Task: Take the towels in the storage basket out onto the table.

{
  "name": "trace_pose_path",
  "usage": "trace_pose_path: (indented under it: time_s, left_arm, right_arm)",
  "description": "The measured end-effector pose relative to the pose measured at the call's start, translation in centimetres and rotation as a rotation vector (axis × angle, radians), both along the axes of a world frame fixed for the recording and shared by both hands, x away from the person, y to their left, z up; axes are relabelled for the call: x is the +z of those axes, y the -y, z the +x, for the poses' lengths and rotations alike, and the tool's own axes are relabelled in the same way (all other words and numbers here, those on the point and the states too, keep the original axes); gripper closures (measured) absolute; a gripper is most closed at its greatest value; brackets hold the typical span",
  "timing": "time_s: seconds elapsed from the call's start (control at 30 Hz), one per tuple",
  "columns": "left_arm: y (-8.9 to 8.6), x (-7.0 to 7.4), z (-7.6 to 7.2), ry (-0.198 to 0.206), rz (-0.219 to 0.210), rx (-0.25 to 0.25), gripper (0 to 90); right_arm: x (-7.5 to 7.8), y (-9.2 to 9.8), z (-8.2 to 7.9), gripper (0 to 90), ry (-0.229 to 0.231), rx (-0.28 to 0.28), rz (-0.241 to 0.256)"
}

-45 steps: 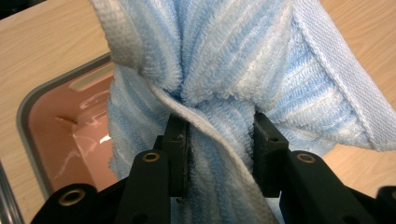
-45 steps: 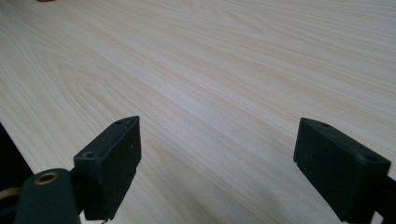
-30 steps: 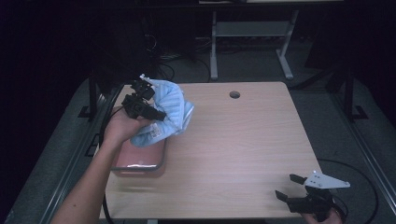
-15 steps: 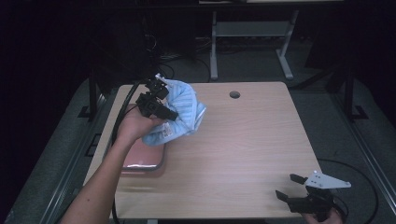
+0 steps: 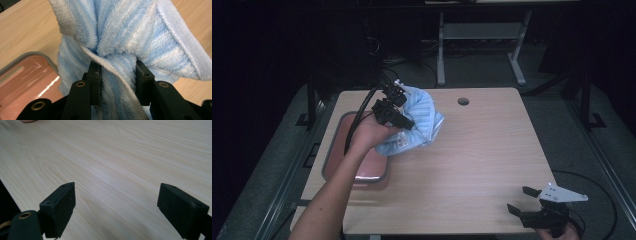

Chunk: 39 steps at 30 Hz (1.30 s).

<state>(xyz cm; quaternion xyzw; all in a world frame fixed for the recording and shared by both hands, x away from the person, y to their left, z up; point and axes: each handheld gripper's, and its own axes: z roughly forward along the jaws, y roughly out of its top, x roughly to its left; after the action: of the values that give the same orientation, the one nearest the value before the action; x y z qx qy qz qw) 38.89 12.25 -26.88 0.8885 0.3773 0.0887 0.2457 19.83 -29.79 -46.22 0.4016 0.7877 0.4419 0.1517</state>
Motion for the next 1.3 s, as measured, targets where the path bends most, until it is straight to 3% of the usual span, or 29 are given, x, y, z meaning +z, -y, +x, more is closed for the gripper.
trace_pose_path:
  time_s: [0.7, 1.3]
  left_arm:
    - [3.9, -0.9, 0.7, -0.011, 0.007, -0.051, 64.0]
    - [6.9, -3.1, 1.6, -0.044, 0.010, -0.083, 63.9]
  right_arm:
    - [0.1, 0.3, -0.1, 14.4, 0.002, -0.008, 0.023]
    - [0.1, 0.3, -0.2, 14.4, 0.003, -0.005, 0.031]
